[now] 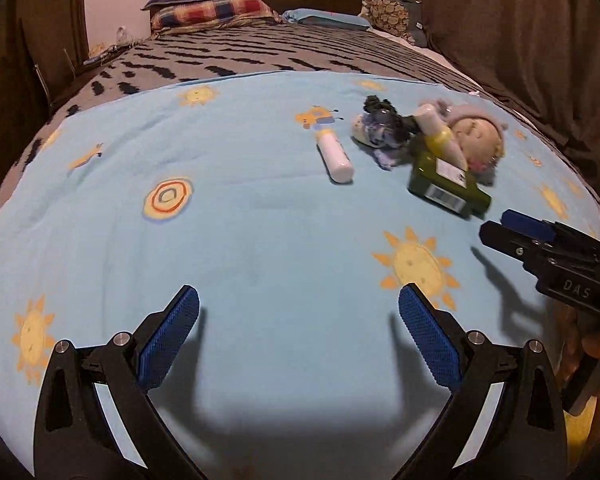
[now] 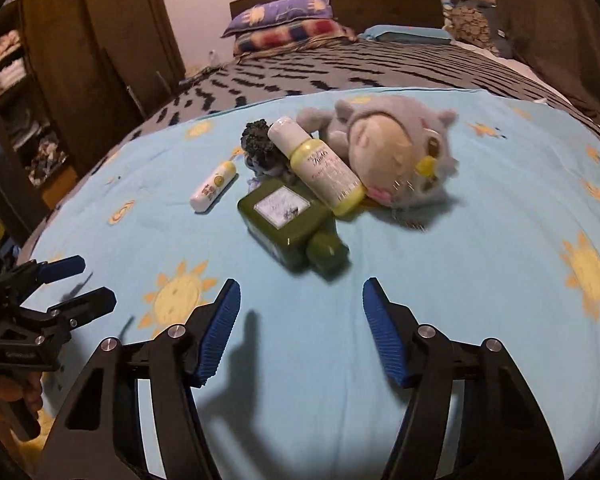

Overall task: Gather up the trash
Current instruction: 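Raise both tools back over the bed toward the remaining items, then grasp the white lip balm tube with the left tool while the right tool grasps the green bottle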

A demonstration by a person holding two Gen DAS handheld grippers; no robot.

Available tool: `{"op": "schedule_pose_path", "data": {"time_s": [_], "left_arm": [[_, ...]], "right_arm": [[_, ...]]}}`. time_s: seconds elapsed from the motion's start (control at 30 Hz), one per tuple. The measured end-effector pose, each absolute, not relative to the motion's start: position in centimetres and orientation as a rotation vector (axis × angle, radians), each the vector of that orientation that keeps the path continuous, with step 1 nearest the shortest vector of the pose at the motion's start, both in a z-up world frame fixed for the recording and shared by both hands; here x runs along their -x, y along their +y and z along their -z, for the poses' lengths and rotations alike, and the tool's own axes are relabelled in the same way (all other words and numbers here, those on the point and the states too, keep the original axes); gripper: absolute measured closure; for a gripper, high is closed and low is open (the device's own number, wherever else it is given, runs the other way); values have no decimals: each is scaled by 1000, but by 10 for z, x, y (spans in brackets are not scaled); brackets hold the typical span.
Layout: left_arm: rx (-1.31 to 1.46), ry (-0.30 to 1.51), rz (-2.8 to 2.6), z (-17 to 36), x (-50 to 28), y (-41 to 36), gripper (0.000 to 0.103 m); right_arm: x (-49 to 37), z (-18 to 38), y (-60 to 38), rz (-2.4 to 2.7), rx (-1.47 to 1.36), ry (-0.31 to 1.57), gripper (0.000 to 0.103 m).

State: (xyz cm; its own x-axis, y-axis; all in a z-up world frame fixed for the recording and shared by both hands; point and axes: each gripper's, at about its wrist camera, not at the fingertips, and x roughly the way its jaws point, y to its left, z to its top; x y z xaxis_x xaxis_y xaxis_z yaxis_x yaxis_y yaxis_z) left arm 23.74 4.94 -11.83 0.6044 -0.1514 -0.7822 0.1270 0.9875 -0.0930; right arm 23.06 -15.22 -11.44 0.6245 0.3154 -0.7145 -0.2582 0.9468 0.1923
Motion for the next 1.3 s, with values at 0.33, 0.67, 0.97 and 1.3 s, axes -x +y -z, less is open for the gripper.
{"op": "schedule_pose_path", "data": {"time_s": [0.33, 0.67, 0.97, 1.3], "left_arm": [[30, 919, 172, 122, -276, 54, 8], [27, 898, 223, 120, -312, 38, 8], [-4, 919, 262, 129, -358, 11, 48], [-49, 922, 250, 130, -339, 4, 85]], "right_arm": [[-279, 117, -131, -346, 0, 875, 38], [-275, 115, -138, -343, -1, 861, 51], [-238, 116, -168, -328, -57, 832, 51], [-213, 113, -182, -293, -76, 809, 51]]}}
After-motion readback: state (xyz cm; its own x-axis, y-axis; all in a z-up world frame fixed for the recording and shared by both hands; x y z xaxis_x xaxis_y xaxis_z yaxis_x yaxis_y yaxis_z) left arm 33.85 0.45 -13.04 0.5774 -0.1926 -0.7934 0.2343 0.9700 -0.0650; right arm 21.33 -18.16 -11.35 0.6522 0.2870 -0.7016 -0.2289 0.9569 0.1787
